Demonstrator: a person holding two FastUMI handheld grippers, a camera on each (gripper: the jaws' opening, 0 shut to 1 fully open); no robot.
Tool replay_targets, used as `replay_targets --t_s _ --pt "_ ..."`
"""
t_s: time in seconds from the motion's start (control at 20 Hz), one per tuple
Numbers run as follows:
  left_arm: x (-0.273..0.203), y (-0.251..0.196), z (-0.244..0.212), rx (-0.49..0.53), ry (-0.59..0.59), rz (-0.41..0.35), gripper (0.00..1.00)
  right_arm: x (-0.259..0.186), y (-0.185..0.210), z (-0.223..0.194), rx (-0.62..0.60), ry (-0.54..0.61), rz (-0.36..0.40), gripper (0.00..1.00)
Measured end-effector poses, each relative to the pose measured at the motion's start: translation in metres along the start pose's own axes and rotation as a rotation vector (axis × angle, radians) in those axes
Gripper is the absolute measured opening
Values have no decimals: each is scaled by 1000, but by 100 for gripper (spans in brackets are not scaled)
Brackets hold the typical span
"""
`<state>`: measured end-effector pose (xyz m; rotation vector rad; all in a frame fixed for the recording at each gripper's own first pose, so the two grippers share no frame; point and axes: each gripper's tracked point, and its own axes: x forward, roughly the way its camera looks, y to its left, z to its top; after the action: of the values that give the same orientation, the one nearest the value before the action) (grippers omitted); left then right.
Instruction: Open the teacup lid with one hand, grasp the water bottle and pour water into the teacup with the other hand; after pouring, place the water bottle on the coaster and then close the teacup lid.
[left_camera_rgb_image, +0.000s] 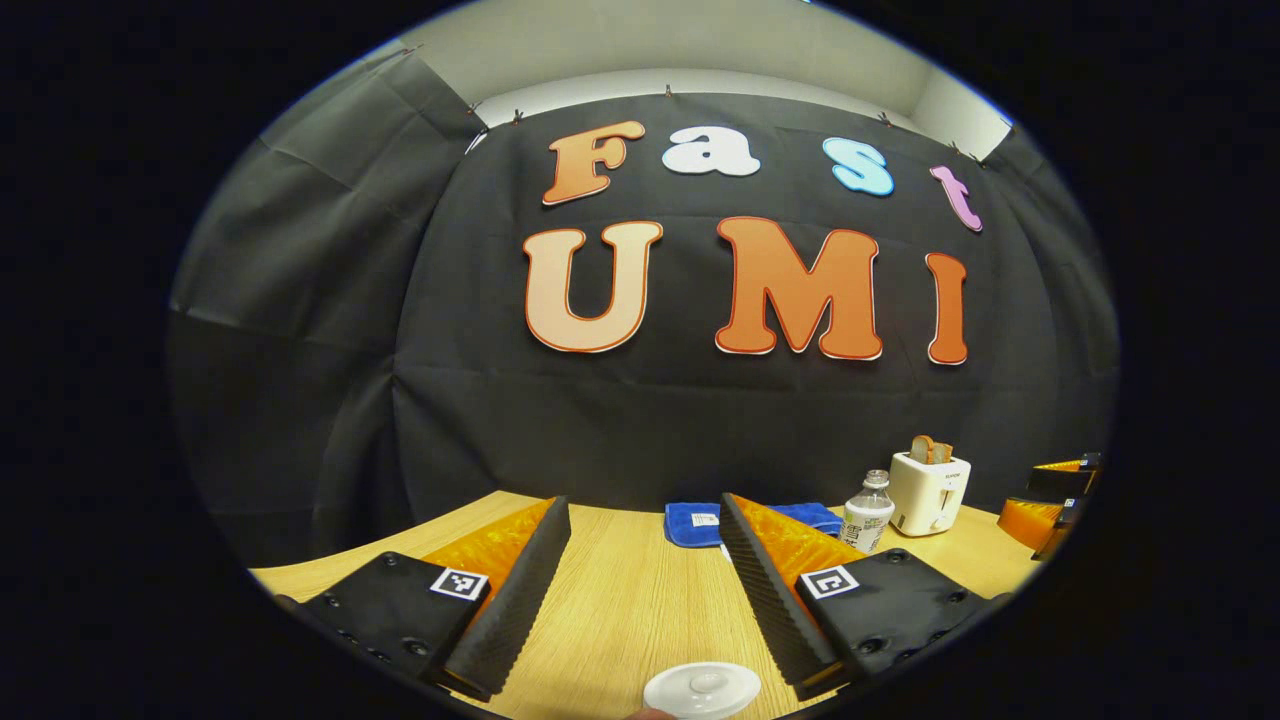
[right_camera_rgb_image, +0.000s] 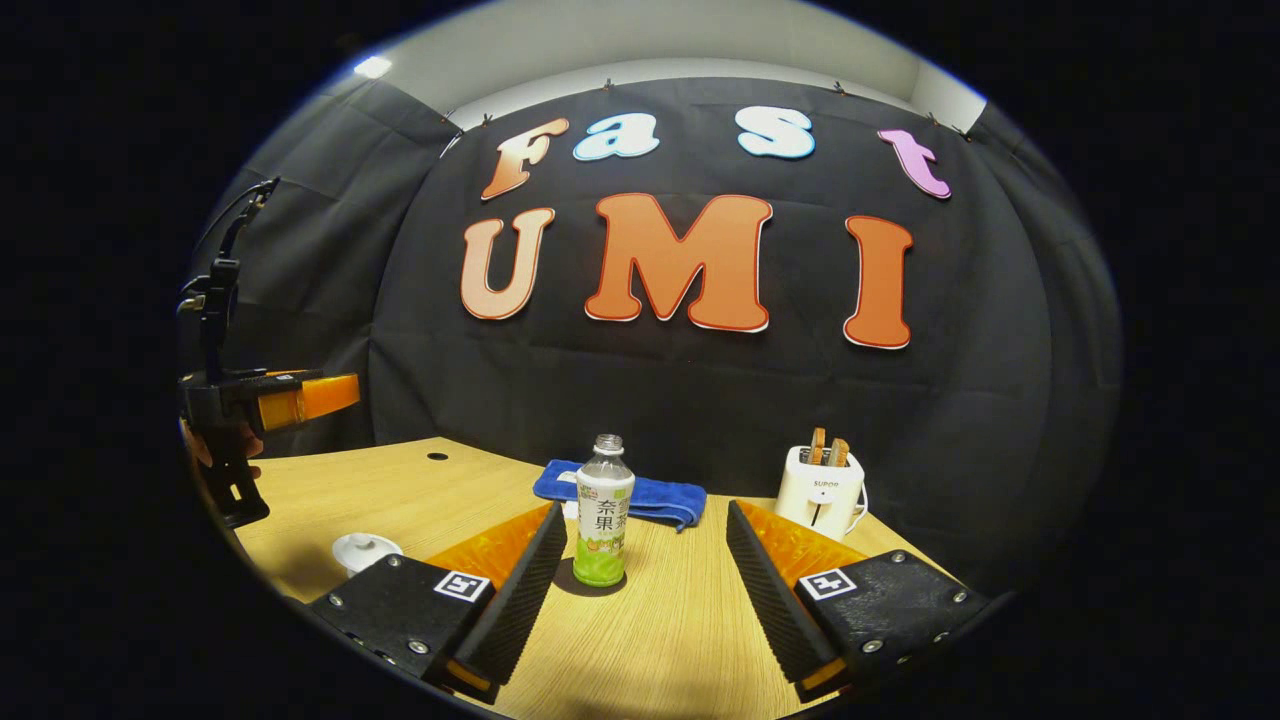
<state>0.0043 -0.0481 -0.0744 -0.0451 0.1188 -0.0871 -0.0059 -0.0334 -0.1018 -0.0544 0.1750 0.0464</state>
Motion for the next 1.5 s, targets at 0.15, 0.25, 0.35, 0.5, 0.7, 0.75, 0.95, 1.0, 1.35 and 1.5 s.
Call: replay_targets --t_s 0.15,0.25,0.35,0.5,0.7,0.75,0.95,1.0,1.35,1.5 --pt "0 -3 -5 -6 9 -9 98 -1 3 -1 -2 0 4 96" --pt "0 -5 -10 -3 19 -13 98 -1 6 -1 -4 1 8 96" --pt "0 -11 -11 -1 23 -31 98 -1 8 -3 6 3 20 96" --pt "-2 -12 -7 9 7 -43 98 -2 8 -1 21 -1 17 96" --pt "-6 -14 -3 13 -9 -50 98 -3 7 1 20 -6 9 96" --pt "-7 -14 -2 12 -12 -52 98 -3 7 1 19 -8 7 96" --pt "-9 -15 -1 17 -18 -58 98 -5 8 4 14 -17 0 97" --pt "-9 -14 0 20 -20 -58 100 -5 8 4 15 -19 -1 96" --pt "-12 -9 5 37 -45 -68 98 -7 1 12 11 -21 -44 96" --pt "-13 -4 2 41 -49 -73 98 -9 2 17 24 -27 -54 96"
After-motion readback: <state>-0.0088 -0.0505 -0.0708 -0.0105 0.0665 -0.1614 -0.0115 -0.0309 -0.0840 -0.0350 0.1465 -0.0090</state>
